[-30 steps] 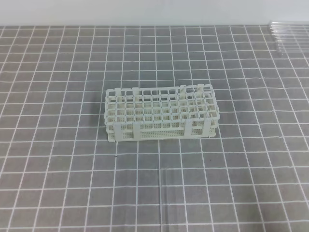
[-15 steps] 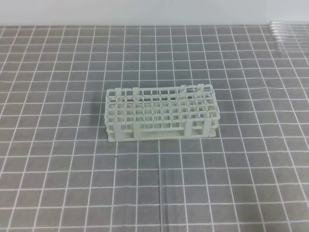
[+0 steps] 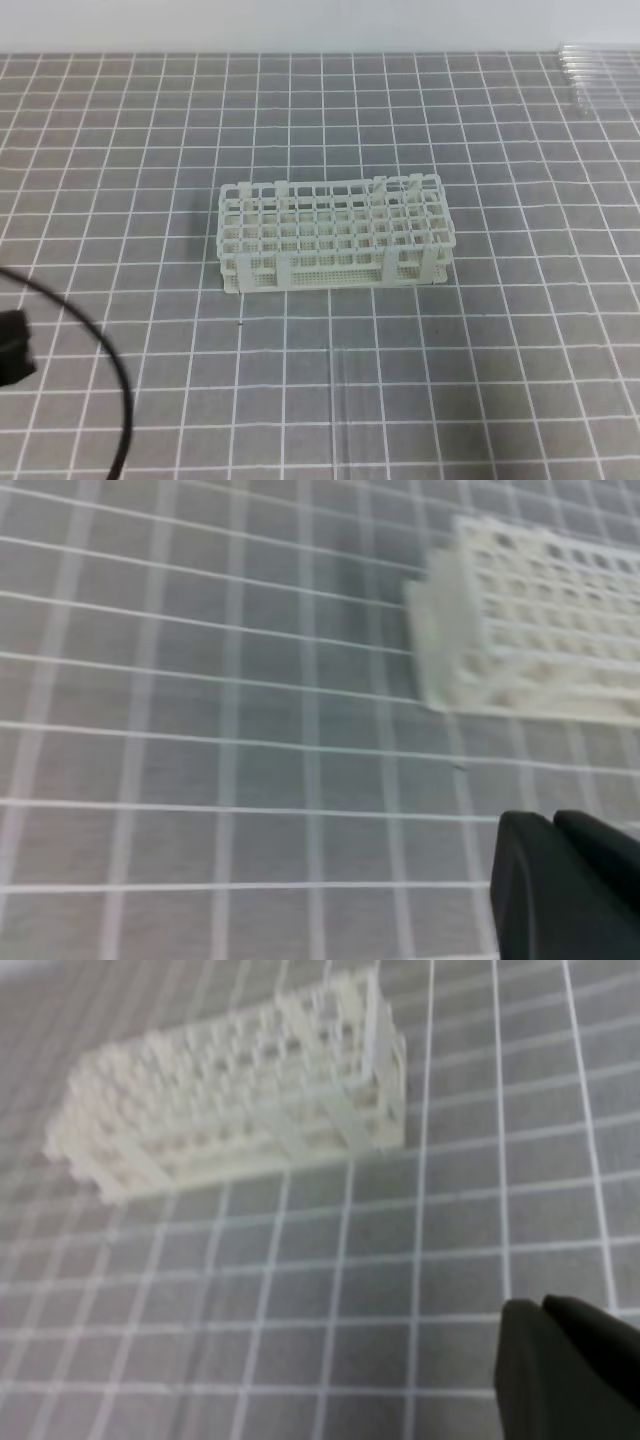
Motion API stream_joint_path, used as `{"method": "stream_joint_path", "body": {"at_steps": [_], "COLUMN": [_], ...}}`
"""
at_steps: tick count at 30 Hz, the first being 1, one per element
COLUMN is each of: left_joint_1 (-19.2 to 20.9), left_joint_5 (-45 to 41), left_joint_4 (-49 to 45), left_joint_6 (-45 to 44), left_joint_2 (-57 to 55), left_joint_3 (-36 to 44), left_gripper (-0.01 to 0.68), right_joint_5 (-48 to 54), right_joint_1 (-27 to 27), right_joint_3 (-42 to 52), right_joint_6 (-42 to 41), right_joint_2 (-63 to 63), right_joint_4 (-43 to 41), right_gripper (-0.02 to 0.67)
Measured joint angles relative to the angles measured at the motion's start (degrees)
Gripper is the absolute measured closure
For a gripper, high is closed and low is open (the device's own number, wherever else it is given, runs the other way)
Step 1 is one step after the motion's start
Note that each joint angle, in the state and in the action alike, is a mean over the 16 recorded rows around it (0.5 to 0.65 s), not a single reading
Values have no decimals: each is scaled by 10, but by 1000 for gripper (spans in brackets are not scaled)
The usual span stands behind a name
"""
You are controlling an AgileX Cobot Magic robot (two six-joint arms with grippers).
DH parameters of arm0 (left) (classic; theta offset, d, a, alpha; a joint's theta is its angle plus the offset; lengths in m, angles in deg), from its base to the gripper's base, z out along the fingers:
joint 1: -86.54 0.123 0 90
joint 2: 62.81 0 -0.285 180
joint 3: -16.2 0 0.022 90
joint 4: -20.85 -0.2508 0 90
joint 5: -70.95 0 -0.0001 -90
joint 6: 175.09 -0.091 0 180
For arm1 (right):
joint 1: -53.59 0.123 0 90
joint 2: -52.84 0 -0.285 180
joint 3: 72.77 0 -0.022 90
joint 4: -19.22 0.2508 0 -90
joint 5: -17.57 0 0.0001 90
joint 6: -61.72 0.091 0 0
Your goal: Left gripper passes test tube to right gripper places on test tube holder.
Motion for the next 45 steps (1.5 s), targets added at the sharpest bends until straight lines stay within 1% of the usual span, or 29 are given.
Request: {"method": "stream_joint_path", "body": {"at_steps": [5,8,11,16,21,24,28,31,34,40,41,45], "left_joint_1": [-9,-37,-76,-169,-280,-332,-389,-417,-436,-450,-451,-451], "left_joint_5": [-43,-47,-43,-31,-32,-45,-70,-87,-100,-114,-115,-118], "left_joint_4": [85,128,148,134,93,59,8,-21,-39,-60,-60,-55], "left_joint_6": [-90,-118,-121,-75,-2,43,106,139,163,187,188,182], "left_joint_2": [-92,-149,-204,-297,-388,-431,-479,-507,-527,-554,-558,-573], "left_joint_3": [-48,-66,-81,-115,-165,-199,-240,-260,-274,-289,-292,-304], "left_gripper": [674,674,674,674,674,675,675,675,675,661,654,591], "right_joint_5": [48,65,73,80,83,83,84,84,85,85,85,85], "right_joint_1": [0,0,0,0,0,0,0,0,0,0,0,0], "right_joint_3": [-38,-49,-53,-54,-54,-54,-54,-54,-54,-54,-54,-54], "right_joint_6": [-2,-2,-2,-2,-2,-2,-2,-2,-2,-2,-2,-2], "right_joint_2": [-57,-78,-92,-104,-106,-107,-107,-107,-107,-107,-107,-107], "right_joint_4": [-37,-52,-60,-62,-60,-59,-56,-54,-52,-49,-49,-47], "right_gripper": [662,662,662,662,662,662,662,662,662,662,662,662]}}
